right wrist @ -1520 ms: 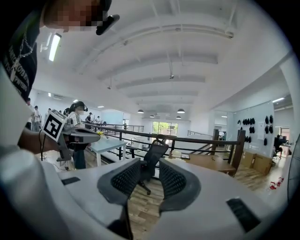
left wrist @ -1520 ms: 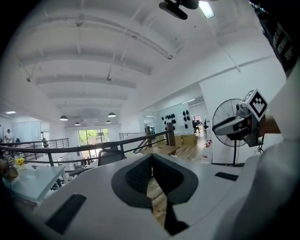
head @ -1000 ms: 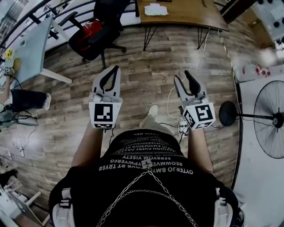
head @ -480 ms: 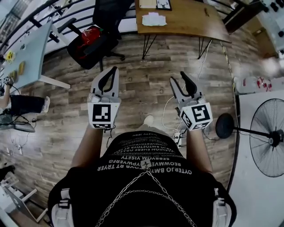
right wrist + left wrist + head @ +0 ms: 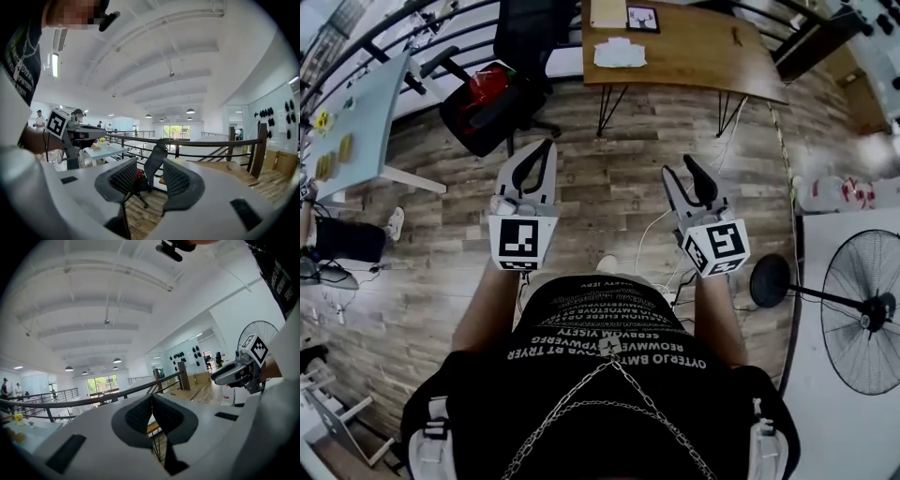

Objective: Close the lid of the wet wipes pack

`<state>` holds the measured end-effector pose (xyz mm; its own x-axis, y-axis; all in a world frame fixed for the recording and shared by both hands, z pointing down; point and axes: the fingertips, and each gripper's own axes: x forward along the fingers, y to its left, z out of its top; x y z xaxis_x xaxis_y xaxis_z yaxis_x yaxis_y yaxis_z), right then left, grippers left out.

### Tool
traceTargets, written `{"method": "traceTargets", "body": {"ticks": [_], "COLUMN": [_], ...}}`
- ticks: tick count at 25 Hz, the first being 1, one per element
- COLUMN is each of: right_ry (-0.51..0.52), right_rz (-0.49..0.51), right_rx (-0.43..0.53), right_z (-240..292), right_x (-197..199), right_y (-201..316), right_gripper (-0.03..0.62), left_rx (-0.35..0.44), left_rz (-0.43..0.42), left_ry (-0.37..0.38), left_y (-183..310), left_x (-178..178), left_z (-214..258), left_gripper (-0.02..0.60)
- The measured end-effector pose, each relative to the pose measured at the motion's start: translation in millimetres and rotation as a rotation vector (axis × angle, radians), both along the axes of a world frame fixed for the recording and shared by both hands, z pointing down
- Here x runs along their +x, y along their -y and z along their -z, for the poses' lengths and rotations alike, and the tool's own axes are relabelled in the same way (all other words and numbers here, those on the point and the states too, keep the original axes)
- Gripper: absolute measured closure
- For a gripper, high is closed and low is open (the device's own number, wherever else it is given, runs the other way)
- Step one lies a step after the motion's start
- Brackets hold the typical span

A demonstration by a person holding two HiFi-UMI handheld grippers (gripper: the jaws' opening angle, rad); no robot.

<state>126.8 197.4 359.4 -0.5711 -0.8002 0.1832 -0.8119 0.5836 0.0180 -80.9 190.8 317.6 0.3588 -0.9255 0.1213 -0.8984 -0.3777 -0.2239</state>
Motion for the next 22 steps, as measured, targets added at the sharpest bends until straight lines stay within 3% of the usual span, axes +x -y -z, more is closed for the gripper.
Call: {"method": "traceTargets", "body": {"ticks": [6, 15, 22], "right_ry": [0.009, 0.031, 0.027], "right_rz": [0.011, 0.046, 0.016], "right_rx": [-0.012, -0.03, -0.048], "right_z": [-6, -11, -17], "right_x": [9, -10, -14], "right_y": [6, 4, 23], "right_gripper": [0.43, 0.43, 0.43], "left_rx": [-0.018, -0.054, -0.06], "left_rz": [0.001, 0.041, -0.013], "left_ry": [0.006, -0.025, -0.02], "left_y": [1, -2, 24], "left_x": [9, -13, -13], "left_z": [-8, -20, -23], "left_gripper": [0.554, 0.554, 0.554]}}
